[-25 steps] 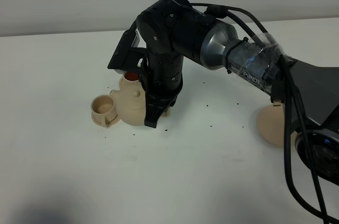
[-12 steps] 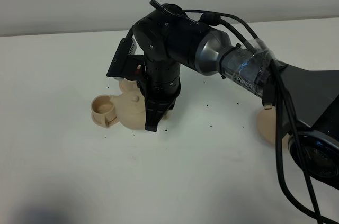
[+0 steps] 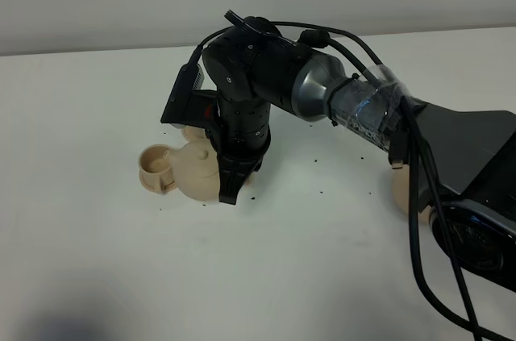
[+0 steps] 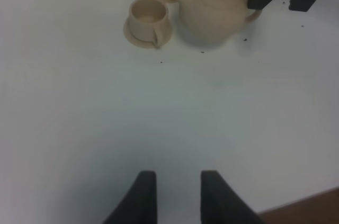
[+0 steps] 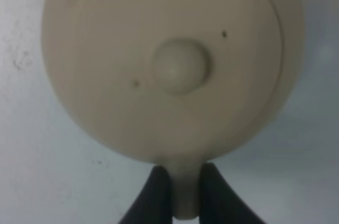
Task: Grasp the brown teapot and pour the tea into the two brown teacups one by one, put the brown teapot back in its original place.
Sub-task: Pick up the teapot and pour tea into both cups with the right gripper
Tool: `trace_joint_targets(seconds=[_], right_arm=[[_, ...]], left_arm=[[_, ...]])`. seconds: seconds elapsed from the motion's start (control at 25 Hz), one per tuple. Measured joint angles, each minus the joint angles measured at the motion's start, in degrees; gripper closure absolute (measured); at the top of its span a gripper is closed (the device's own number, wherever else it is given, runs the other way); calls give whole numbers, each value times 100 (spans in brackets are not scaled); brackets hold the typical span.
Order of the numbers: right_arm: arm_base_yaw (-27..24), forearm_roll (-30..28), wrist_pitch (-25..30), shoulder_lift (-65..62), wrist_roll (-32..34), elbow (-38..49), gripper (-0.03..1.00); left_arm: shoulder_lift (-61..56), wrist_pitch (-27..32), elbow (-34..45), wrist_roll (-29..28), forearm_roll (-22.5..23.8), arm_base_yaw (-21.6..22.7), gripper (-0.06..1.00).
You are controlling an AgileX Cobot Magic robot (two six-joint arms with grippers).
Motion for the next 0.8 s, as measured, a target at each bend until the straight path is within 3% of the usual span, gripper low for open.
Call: trace_joint_targets(seconds=[0.32,0.48,0.8], right_arm=[[5,-47,-85,0,0,0,86],[19,-247,-395,0,-10,0,86],[436,-1810,-590,0,151,0,86]], left_arm=[[0,0,0,0,0,0,72],[0,0,0,0,0,0,72],[0,0,0,0,0,0,72]])
